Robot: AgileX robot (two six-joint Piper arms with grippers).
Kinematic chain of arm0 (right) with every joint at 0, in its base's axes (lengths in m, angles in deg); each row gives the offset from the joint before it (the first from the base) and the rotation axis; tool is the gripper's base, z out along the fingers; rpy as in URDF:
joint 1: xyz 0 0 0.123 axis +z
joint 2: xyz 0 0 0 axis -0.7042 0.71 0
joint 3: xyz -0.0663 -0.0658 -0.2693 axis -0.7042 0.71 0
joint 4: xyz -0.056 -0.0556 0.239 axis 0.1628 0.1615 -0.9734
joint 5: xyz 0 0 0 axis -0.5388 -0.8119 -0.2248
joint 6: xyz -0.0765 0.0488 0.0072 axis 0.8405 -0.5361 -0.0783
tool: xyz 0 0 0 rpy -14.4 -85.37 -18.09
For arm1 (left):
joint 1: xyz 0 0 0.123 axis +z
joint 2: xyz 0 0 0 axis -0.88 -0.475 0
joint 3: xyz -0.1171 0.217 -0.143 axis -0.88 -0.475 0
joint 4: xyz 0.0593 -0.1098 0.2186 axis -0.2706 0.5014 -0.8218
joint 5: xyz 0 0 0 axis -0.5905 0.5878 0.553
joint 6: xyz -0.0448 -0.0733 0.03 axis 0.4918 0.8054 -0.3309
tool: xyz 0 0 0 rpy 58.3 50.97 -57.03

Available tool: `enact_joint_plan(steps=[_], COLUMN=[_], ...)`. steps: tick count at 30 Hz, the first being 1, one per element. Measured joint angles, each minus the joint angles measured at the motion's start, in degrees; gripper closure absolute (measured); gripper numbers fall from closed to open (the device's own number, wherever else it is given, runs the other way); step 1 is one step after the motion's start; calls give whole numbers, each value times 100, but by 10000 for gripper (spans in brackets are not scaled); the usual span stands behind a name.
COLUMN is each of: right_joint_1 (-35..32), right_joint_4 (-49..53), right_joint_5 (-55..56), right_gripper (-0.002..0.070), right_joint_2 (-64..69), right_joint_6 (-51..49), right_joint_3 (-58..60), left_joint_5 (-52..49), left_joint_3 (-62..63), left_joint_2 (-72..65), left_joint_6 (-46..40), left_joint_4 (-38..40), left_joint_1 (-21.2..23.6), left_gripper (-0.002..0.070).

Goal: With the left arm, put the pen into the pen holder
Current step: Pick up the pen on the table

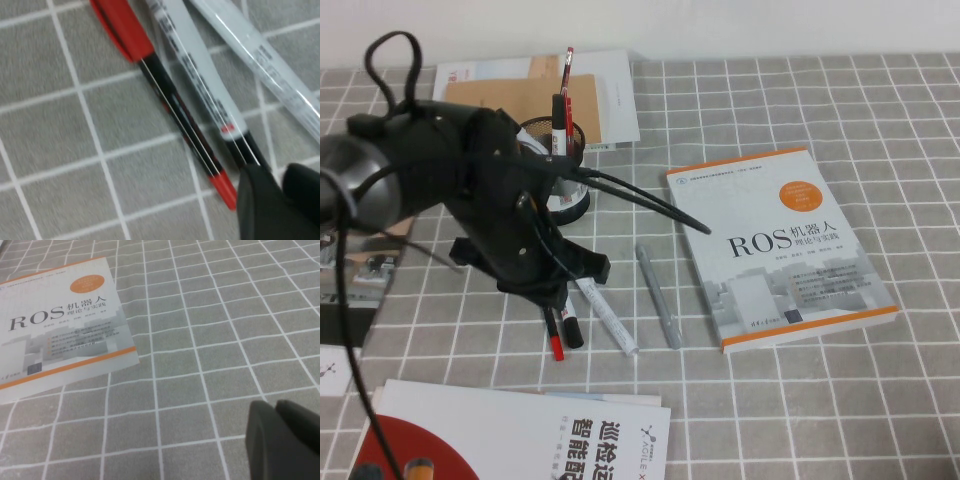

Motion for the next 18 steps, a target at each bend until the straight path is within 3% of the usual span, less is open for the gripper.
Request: enact_joint_plan(steps=[4,7,12,18], right_joint_1=[0,0,0,0], right_joint_4=[0,0,0,0], right_joint_5=[0,0,0,0], right_gripper=[691,691,691,691], right_joint_2=[0,0,0,0], right_joint_6=[0,0,0,0], right_joint_3=[0,0,0,0], left_joint_5=[-24,-24,41,245], left_joint_3=[149,160,160,160], left_joint_2=[-206,-288,-427,-623], left_joint_6=[-9,487,1110,1422], left_joint_4=[-67,-241,-477,-532], left_joint_1=[103,155,177,177], left_gripper=[438,361,335,361])
